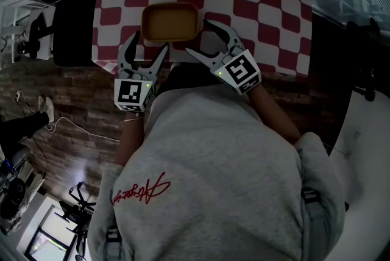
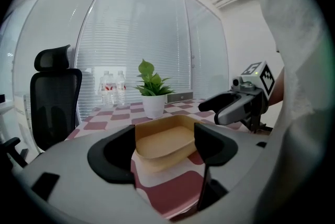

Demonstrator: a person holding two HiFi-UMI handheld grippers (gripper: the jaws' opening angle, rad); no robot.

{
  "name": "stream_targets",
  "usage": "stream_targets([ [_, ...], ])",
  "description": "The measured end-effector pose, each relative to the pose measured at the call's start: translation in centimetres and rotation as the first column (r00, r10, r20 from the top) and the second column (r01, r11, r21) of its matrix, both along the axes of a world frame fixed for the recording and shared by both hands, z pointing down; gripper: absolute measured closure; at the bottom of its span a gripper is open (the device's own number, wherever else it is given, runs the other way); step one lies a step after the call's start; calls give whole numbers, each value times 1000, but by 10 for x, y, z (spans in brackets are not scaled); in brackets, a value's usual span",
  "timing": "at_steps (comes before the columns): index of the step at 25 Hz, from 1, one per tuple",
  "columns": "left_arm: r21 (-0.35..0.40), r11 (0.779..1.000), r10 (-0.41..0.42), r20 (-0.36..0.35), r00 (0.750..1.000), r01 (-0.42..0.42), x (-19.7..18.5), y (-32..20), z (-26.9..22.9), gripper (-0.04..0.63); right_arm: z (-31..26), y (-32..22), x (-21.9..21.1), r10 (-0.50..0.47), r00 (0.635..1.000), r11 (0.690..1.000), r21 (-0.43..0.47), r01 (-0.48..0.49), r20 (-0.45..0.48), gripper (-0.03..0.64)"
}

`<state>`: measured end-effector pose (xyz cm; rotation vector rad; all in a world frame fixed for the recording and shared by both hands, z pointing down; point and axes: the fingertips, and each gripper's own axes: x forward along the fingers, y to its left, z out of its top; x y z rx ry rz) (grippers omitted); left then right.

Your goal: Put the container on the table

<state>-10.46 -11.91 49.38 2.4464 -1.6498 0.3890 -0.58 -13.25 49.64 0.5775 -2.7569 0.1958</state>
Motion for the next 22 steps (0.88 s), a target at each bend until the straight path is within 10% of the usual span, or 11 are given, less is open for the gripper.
stream_targets([
  [18, 53, 998, -21, -5, 1000, 21, 2, -2, -25, 262, -28, -11, -2, 15, 998, 998, 67, -19, 69, 439],
  [22, 97, 995, -19, 5, 1000, 19, 2, -3, -35, 372, -34, -13, -3, 17, 997, 996, 82, -23, 78, 475],
])
